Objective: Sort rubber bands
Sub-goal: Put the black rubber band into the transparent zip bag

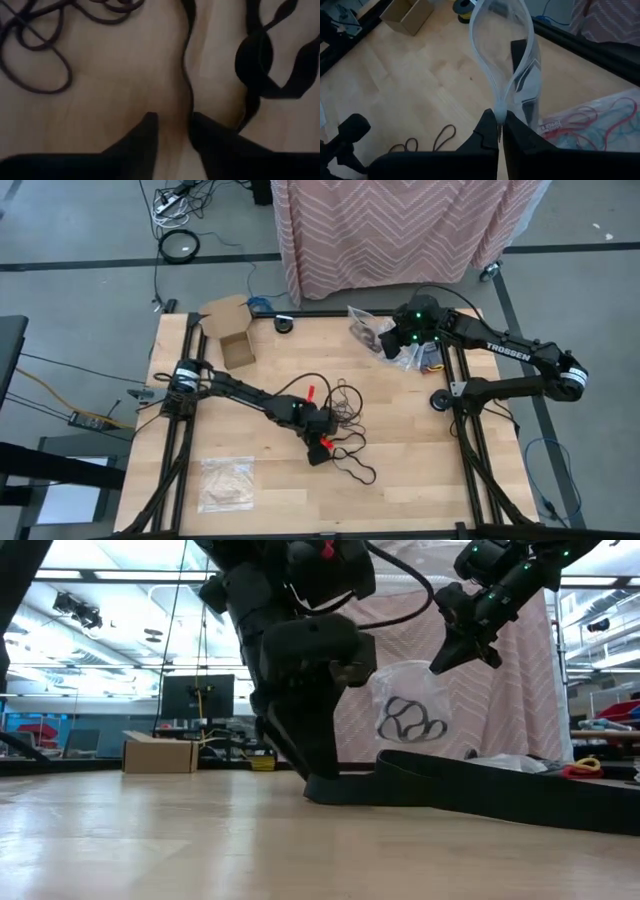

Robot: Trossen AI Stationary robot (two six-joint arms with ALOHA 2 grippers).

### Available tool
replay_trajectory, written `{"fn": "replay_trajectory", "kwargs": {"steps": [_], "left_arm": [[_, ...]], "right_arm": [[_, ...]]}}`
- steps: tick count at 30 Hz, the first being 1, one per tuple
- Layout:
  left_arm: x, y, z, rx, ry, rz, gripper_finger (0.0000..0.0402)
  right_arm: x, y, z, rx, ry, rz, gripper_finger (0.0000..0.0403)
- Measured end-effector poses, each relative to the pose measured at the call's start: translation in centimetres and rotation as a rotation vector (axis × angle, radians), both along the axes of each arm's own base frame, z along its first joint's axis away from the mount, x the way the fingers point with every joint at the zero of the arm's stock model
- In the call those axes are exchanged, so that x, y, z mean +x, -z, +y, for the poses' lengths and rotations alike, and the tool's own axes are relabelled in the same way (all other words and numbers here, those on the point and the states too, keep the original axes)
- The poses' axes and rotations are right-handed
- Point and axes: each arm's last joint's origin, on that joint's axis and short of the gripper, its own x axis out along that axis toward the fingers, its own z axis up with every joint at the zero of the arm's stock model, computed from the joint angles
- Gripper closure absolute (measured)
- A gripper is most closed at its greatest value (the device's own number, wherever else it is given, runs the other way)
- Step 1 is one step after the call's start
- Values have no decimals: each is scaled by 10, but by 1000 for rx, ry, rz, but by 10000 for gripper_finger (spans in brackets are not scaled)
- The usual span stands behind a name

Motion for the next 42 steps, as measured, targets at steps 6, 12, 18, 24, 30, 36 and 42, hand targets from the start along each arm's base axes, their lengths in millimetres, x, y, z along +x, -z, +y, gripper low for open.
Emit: {"fn": "replay_trajectory", "kwargs": {"steps": [6,12,18,24,30,36,42], "left_arm": [[-9,-8,10,47,53,62,395],[-26,-65,35,242,54,67,399],[-37,-157,69,521,10,-126,400],[-34,-228,95,718,31,-387,400],[-34,-206,108,457,39,-299,401],[-37,-126,75,209,166,-183,401],[-45,-74,48,72,71,-196,381]], "right_arm": [[0,0,1,10,-26,-8,403],[1,2,5,47,-112,-4,403],[6,3,16,58,-202,-1,403],[15,5,28,112,-314,-22,403],[18,10,34,86,-232,37,403],[18,13,34,63,-186,60,403],[17,12,32,54,-173,58,403]]}}
